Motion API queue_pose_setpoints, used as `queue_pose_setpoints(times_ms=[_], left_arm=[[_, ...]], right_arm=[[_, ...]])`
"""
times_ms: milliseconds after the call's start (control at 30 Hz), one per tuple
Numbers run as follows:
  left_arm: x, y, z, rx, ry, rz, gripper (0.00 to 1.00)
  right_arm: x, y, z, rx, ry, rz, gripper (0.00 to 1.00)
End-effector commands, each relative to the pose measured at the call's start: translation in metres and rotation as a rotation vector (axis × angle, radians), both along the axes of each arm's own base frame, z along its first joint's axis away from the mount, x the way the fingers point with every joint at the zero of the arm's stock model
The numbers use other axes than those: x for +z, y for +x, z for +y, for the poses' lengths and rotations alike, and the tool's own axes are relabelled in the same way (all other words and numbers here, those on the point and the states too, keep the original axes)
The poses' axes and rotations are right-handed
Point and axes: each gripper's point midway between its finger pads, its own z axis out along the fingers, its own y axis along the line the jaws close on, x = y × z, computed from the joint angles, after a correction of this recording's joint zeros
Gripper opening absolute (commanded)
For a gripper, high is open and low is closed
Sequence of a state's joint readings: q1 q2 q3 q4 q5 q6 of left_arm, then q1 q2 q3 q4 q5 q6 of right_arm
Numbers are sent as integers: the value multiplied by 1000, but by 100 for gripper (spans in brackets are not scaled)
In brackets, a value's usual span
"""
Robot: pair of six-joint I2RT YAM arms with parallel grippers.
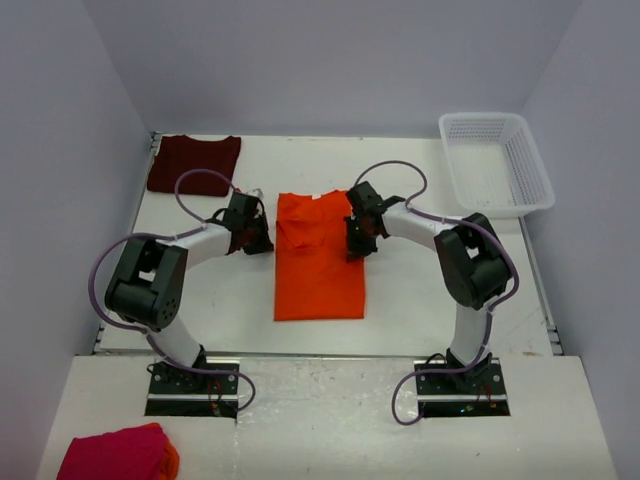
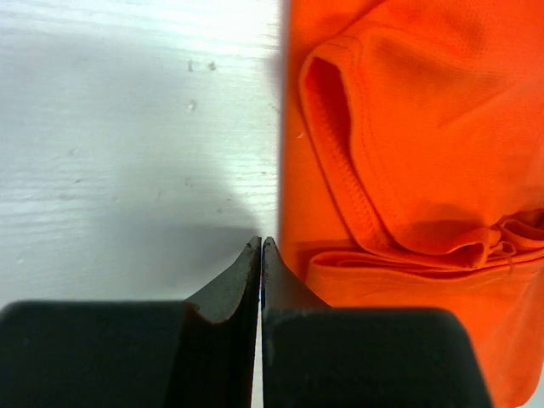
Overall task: Fold and stack the t-shirts
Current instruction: Fold the folded rectangular tshirt in 1/3 of the way, then grab one side of the 2/3 rectangular tshirt with both arms
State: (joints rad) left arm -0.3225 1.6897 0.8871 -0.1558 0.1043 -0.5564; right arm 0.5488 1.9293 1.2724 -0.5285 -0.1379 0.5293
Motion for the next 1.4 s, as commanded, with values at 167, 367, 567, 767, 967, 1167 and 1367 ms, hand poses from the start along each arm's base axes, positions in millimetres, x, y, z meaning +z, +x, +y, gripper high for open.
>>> queue_pose_setpoints(times_ms=[167, 367, 567, 767, 967, 1167, 1367], left_arm=[[58, 7, 35, 145, 99, -166, 0], [68, -23, 25, 110, 21, -151, 7], [68, -84, -11, -42, -240, -68, 29], [78, -124, -18, -95, -380, -110, 44], [62, -144, -19, -117, -398, -49, 52], [40, -153, -11, -94, -350, 18, 52], [38, -151, -6, -87, -308, 20, 52]], right_arm=[[112, 25, -15, 20, 33, -336, 0], [147, -9, -27, -24, 119, -368, 55], [125, -76, -23, -24, 359, -313, 72], [88, -115, -39, -62, 422, -289, 69], [55, -134, -35, -93, 468, -184, 67], [34, -145, -36, -112, 477, -142, 65], [14, -154, -33, -114, 442, -98, 63]])
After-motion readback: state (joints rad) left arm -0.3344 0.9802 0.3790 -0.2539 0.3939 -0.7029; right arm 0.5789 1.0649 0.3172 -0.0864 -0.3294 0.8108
